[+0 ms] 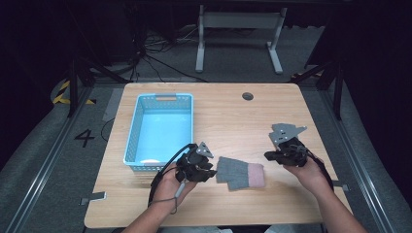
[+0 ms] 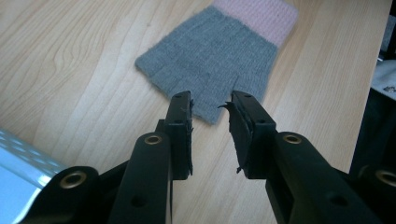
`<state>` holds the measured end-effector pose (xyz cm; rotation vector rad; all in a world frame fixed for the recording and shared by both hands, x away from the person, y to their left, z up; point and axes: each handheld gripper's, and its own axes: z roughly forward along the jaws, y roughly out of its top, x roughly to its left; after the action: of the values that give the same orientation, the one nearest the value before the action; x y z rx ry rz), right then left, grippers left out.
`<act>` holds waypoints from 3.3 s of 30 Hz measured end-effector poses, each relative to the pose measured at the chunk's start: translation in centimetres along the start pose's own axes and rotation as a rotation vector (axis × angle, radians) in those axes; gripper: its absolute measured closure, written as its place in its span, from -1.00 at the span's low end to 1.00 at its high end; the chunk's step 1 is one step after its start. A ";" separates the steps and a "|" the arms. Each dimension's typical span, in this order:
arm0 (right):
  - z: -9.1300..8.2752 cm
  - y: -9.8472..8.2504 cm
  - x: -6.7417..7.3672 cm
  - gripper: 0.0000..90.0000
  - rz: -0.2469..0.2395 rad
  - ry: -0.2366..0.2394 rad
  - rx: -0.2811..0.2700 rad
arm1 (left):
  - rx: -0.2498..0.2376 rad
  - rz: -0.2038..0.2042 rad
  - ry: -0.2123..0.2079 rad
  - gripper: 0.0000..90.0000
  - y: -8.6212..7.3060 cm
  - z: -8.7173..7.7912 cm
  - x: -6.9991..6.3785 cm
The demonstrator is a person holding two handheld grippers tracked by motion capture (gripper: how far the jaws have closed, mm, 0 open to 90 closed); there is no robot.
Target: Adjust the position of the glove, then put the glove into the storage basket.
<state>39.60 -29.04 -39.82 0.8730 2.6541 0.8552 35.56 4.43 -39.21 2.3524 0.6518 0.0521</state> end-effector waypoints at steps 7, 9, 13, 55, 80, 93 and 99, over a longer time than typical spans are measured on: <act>-1.1 -0.5 -1.2 0.94 0.076 -0.034 -0.048 | -0.016 -0.012 0.023 0.43 -0.1 -0.2 0.2; -1.4 -0.7 -1.5 0.94 0.096 -0.047 -0.061 | -0.013 -0.009 0.034 0.38 -0.1 -0.2 0.2; -2.0 -1.1 -2.1 0.93 0.147 -0.067 -0.097 | -0.021 -0.015 0.043 0.29 -0.1 -0.2 0.2; 1.2 -2.6 -9.7 0.24 0.437 -0.283 0.019 | -0.014 -0.075 0.082 0.01 -2.4 -1.1 0.3; 2.5 -3.0 -9.9 0.31 0.444 -0.284 0.080 | -0.012 -0.079 0.088 -0.01 -2.4 -1.1 0.4; 2.3 -3.2 -10.2 0.86 0.446 -0.267 0.065 | -0.038 -0.075 0.101 0.00 -2.4 -1.5 0.2; 1.9 -3.3 -10.3 0.90 0.449 -0.263 0.054 | -0.043 -0.076 0.102 0.01 -2.4 -1.7 0.2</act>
<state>47.00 -36.46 -43.06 1.5166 2.2970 0.6968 34.35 7.11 -39.49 2.2927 0.7819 0.1521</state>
